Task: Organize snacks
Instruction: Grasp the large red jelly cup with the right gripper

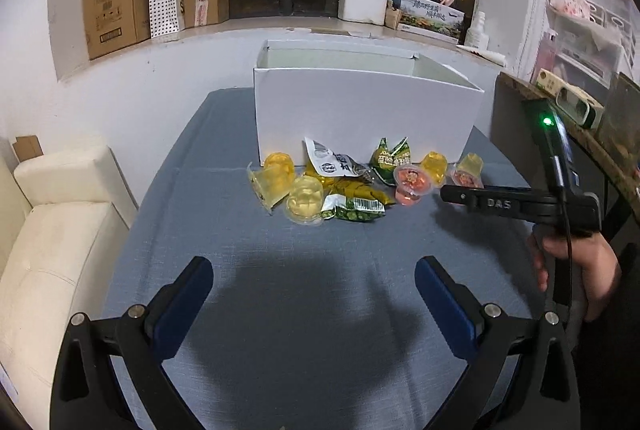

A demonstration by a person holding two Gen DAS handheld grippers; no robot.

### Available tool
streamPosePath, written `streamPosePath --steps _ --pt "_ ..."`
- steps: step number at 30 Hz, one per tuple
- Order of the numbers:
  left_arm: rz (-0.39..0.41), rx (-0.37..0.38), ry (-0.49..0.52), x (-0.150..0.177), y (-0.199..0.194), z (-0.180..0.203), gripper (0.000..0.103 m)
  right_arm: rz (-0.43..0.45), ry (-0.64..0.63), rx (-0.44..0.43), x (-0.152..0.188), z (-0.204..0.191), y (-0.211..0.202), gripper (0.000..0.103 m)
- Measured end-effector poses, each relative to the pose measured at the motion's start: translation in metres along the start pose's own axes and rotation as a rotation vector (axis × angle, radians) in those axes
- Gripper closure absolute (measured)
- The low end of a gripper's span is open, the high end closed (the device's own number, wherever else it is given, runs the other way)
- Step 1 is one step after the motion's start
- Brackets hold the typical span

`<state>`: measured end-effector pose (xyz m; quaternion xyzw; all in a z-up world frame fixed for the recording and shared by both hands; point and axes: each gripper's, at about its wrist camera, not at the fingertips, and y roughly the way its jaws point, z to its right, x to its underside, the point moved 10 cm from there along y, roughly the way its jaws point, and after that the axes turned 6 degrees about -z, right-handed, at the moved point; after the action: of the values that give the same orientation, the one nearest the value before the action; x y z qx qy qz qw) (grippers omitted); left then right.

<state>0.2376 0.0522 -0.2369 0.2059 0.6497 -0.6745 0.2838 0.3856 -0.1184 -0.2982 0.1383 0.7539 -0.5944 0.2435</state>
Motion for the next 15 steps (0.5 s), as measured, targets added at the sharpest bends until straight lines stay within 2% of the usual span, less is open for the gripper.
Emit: streamPosePath --steps 1,2,7,10,15 --pt "-0.003 0.015 0.0 0.0 0.0 0.001 0.0 0.009 -0.012 0.012 -0.002 0.0 0.001 0.057" --pt "-0.003 0.033 0.002 0.0 0.0 0.003 0.0 0.01 -0.021 0.019 -0.002 -0.001 0.001 0.059" --pt "-0.013 0.025 0.012 -0.001 0.006 0.004 0.0 0.014 -0.034 0.007 -0.001 -0.003 0.0 0.06" --pt "-0.04 0.055 -0.003 -0.005 0.011 0.001 0.0 0.031 -0.025 -0.005 0.002 -0.005 -0.006 0.06" --pt "-0.046 0.031 -0.059 -0.026 0.028 -0.022 0.0 0.057 -0.026 -0.01 0.015 -0.005 -0.023 0.06"
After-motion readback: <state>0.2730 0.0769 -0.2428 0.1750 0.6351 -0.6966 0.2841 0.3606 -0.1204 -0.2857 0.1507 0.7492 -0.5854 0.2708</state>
